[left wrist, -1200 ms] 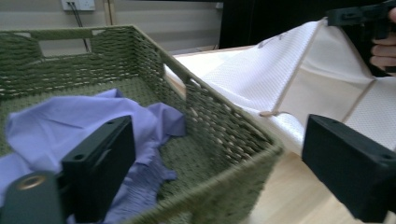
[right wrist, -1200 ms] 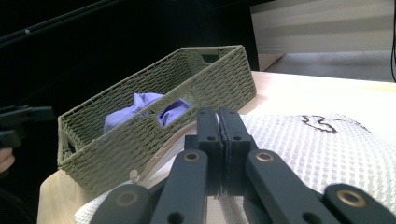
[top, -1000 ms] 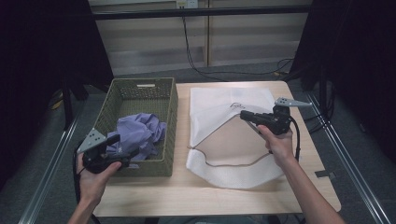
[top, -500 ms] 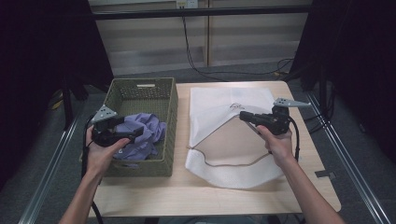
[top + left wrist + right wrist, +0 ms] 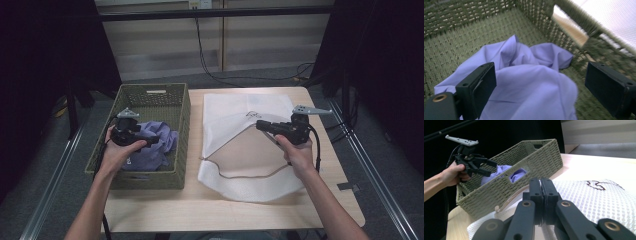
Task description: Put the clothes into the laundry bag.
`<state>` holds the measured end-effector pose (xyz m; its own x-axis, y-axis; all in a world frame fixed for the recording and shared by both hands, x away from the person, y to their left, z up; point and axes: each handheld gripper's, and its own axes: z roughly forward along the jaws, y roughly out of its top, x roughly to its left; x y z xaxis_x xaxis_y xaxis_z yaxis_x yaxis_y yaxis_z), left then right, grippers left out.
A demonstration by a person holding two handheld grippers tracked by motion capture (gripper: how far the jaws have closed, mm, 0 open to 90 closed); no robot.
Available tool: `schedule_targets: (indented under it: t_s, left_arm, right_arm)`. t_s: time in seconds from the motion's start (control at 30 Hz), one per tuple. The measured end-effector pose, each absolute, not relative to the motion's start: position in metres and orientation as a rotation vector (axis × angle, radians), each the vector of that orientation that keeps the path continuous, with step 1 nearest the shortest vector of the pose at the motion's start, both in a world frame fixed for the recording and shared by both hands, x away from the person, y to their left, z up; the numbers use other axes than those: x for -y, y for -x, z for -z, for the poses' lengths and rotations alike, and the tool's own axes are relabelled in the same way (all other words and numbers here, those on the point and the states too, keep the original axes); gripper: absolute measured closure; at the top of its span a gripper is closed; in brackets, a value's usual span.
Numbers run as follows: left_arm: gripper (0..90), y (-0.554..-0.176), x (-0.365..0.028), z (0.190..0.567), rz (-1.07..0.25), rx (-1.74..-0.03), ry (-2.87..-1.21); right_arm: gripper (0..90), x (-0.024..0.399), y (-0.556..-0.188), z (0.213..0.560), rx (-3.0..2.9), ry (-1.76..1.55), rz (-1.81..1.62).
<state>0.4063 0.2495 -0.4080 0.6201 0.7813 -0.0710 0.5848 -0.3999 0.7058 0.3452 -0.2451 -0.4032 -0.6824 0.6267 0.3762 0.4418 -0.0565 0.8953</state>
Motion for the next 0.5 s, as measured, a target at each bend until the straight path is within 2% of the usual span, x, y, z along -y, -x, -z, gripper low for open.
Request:
schedule_targets:
  t_s: [0.17, 0.3, 0.5]
  left_arm:
    - [7.1, -0.421, -0.246, 0.419, -0.347, -1.111, -2.221]
    - [6.0, -0.431, -0.243, 0.428, -0.276, -1.127, -2.298]
    - [4.0, -0.439, -0.239, 0.436, -0.232, -1.149, -2.334]
  right_arm:
    - [88.4, 0.244, -0.346, 0.404, -2.061, -1.179, -1.832]
    - [88.3, 0.245, -0.347, 0.404, -2.072, -1.177, -1.831]
    - [88.3, 0.245, -0.347, 0.405, -2.083, -1.176, -1.828]
